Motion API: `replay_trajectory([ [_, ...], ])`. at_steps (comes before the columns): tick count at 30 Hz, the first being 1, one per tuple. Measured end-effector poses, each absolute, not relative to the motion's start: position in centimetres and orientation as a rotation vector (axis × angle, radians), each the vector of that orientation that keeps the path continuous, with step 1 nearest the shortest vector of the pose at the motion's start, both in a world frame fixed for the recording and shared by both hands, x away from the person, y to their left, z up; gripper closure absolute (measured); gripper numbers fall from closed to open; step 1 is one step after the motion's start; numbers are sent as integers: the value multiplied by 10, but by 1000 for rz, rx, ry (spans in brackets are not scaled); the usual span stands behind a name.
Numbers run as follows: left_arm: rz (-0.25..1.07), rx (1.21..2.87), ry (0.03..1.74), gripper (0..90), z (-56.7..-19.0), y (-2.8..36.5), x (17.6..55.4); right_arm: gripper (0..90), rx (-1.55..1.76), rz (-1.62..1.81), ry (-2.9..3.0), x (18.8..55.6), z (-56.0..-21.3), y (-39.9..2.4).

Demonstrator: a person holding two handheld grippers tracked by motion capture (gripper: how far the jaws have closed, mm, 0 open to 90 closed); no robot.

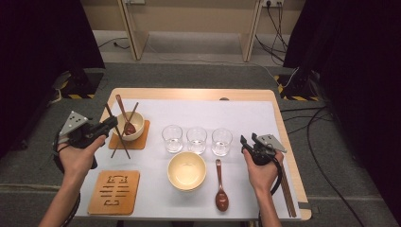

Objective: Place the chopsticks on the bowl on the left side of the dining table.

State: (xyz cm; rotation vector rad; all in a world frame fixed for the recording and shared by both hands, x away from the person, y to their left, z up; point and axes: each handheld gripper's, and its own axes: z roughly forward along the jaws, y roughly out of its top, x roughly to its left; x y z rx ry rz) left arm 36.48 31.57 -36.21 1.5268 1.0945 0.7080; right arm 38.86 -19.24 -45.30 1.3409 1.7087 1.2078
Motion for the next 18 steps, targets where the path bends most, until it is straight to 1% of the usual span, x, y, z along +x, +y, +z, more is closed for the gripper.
replay_trajectory([
  [10, 719, 1565, 1116, 839, -365, 315, 379, 528, 1356, 1212, 1695, 388, -454, -196],
  [18, 693, 1610, 1160, 839, -372, 310, 404, 529, 1365, 1215, 1689, 386, -454, -198],
])
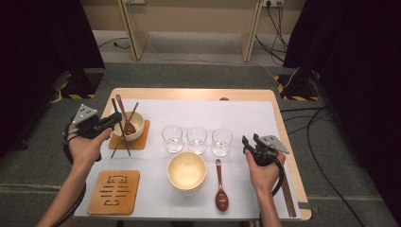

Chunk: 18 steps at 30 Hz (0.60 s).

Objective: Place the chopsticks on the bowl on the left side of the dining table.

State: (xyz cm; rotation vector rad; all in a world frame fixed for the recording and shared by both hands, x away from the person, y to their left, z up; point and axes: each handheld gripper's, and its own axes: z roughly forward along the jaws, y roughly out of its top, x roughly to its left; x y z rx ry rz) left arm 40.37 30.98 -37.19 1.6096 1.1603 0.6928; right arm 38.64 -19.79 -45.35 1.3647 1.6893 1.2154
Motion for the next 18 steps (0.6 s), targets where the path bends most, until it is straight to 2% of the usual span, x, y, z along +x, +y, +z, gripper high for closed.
replay_trajectory([
  [18, 615, 1719, 1275, 838, -375, 287, 465, 532, 1369, 1213, 1694, 386, -456, -198],
])
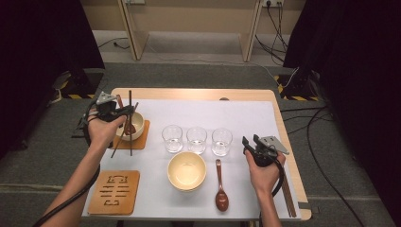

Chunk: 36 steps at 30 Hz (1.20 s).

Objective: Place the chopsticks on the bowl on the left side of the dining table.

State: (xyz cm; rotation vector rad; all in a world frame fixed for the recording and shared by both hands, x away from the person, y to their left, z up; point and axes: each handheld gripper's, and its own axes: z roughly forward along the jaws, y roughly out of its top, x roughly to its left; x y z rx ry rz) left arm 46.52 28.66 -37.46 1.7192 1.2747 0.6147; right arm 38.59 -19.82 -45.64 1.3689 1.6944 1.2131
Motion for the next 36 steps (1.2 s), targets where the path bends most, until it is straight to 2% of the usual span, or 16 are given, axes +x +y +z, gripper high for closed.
replay_trajectory([
  [10, 603, 1736, 1358, 838, -388, 280, 486, 534, 1368, 1214, 1709, 386, -459, -195],
  [17, 572, 1760, 1481, 837, -397, 281, 495, 535, 1367, 1208, 1722, 387, -460, -193],
  [36, 596, 1872, 1509, 832, -410, 274, 508, 539, 1359, 1206, 1761, 386, -462, -187],
])
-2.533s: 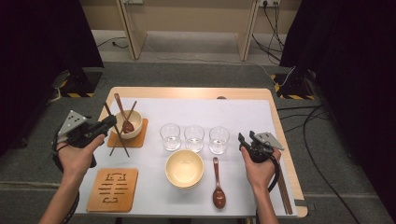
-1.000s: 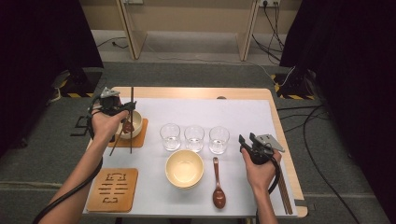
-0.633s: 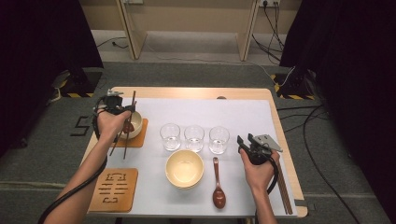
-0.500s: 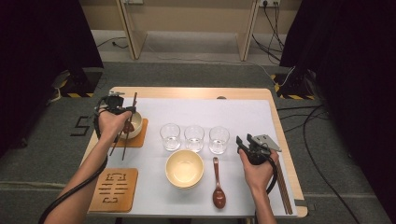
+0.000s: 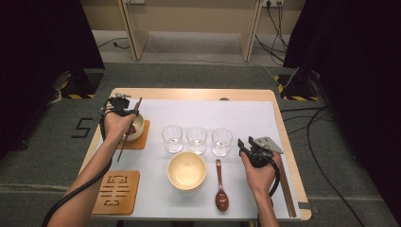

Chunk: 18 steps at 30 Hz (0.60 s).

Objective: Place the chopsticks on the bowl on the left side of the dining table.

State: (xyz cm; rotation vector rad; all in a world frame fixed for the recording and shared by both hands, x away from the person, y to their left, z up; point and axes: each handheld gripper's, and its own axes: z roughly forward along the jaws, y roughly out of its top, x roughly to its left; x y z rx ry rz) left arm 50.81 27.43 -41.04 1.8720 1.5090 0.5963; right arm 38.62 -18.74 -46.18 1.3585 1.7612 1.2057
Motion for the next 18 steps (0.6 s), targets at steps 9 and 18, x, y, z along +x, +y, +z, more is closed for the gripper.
replay_trajectory([
  [9, 629, 1907, 1536, 829, -417, 276, 510, 540, 1352, 1210, 1769, 387, -461, -188],
  [18, 621, 1916, 1557, 822, -422, 280, 512, 538, 1355, 1212, 1770, 387, -461, -189],
])
